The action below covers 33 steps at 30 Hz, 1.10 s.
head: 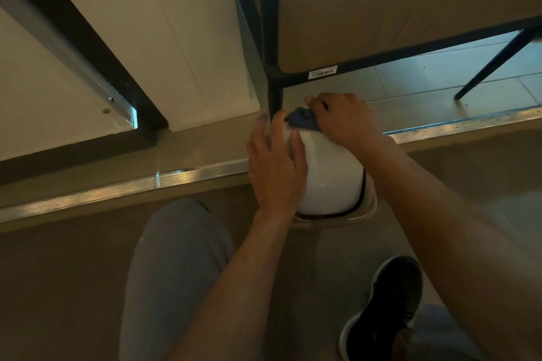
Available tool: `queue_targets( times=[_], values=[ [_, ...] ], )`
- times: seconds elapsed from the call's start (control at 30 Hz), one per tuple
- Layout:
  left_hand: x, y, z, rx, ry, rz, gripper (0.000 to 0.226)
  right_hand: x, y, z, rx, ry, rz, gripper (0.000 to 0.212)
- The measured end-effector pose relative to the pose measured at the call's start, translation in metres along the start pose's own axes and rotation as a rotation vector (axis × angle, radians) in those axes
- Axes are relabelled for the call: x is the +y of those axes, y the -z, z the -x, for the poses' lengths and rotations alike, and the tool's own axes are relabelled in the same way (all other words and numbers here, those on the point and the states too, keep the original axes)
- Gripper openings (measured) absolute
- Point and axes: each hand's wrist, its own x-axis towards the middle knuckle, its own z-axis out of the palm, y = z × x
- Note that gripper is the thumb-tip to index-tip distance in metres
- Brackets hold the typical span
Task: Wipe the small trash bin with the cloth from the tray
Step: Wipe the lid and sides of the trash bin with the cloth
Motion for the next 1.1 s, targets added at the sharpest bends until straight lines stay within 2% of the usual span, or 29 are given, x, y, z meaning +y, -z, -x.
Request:
queue_targets(
  times=[0.13, 0.2, 0.33, 0.5, 0.63, 0.83, 0.9, 1.0, 1.1],
  values=[
    [0.002, -0.002, -0.001, 0.015, -0.001, -0.029, 0.038, -0.001, -0.001, 0.005, -0.061, 0.025, -0.138, 0.081],
    [0.004, 0.0, -0.003, -0.003, 0.032, -0.027, 0.038, 0.003, -0.004, 0.001, -0.065, 0.041, -0.162, 0.085],
    [0.006, 0.006, -0.01, -0.107, 0.07, -0.027, 0.044, 0.0, 0.001, 0.001, -0.072, -0.009, -0.178, 0.066],
    [0.012, 0.007, -0.028, -0.241, 0.004, -0.155, 0.046, 0.005, 0.004, -0.006, -0.105, -0.04, -0.226, 0.053],
    [0.01, 0.003, -0.028, -0.211, -0.022, -0.163, 0.044, 0.016, 0.004, -0.016, -0.134, -0.037, -0.266, 0.046],
    [0.007, 0.004, -0.025, -0.183, -0.01, -0.17, 0.049, 0.021, -0.002, -0.035, -0.238, -0.091, -0.265, 0.047],
    [0.006, 0.003, -0.025, -0.17, 0.001, -0.172, 0.047, 0.019, -0.002, -0.029, -0.209, -0.024, -0.223, 0.048],
    [0.008, 0.002, -0.024, -0.159, 0.008, -0.174, 0.043, 0.02, 0.007, -0.013, -0.154, 0.101, -0.339, 0.026],
    [0.008, 0.002, -0.025, -0.162, 0.022, -0.176, 0.05, 0.022, 0.015, -0.012, -0.118, 0.086, -0.374, 0.016]
  ],
)
